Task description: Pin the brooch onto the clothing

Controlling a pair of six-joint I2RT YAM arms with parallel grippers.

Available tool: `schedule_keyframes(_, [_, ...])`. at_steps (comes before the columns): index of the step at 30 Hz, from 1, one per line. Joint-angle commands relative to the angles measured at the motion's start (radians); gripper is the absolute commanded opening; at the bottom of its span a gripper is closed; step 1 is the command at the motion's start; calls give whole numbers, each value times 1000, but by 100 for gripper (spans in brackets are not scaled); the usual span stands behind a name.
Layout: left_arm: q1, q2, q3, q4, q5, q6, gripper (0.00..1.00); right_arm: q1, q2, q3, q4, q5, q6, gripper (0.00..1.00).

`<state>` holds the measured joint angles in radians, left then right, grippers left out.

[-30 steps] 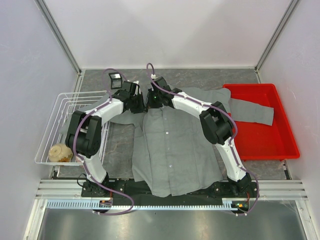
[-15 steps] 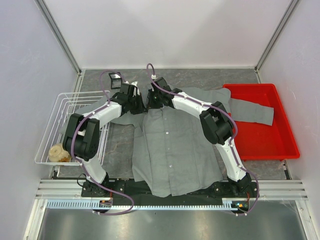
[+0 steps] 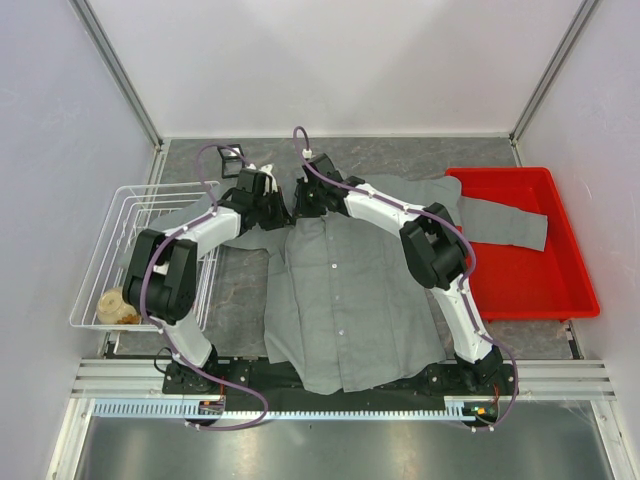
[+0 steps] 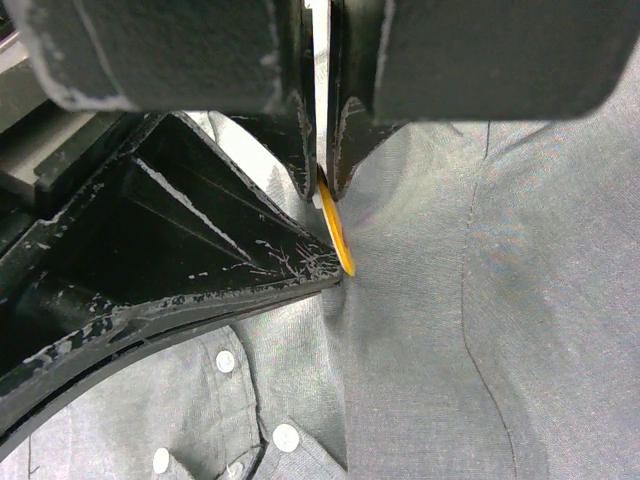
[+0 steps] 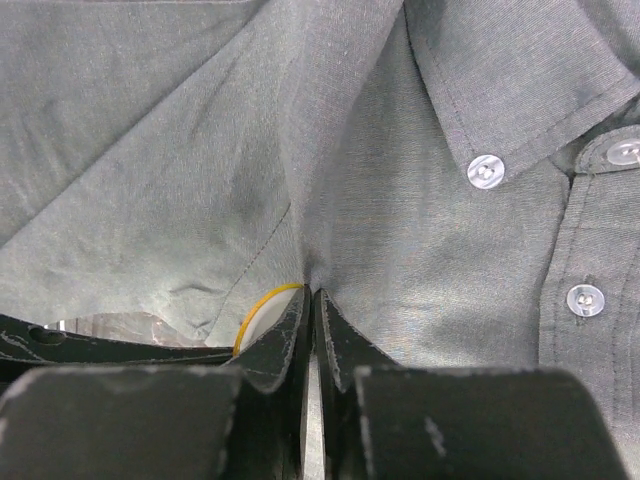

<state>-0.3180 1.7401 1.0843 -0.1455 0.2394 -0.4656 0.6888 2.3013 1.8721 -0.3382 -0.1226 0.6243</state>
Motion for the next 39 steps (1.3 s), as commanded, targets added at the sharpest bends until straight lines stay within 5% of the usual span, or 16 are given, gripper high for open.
schedule_keyframes(1, [-9, -73, -9, 107, 164, -44, 2, 2, -60, -7, 56, -48, 2, 14])
schedule_keyframes(14, [19, -88, -47, 99, 179, -33, 2, -57, -83, -14, 99, -133, 3, 55])
schedule_keyframes(22, [36, -103, -66, 121, 201, -42, 2, -78, -85, -50, 113, -138, -12, 59])
schedule_keyframes(28, [53, -106, -78, 138, 221, -54, 2, -86, -74, -73, 123, -132, -28, 74])
schedule_keyframes(39, [57, -87, -73, 132, 222, -53, 2, -172, -157, -131, 120, -203, -104, 75])
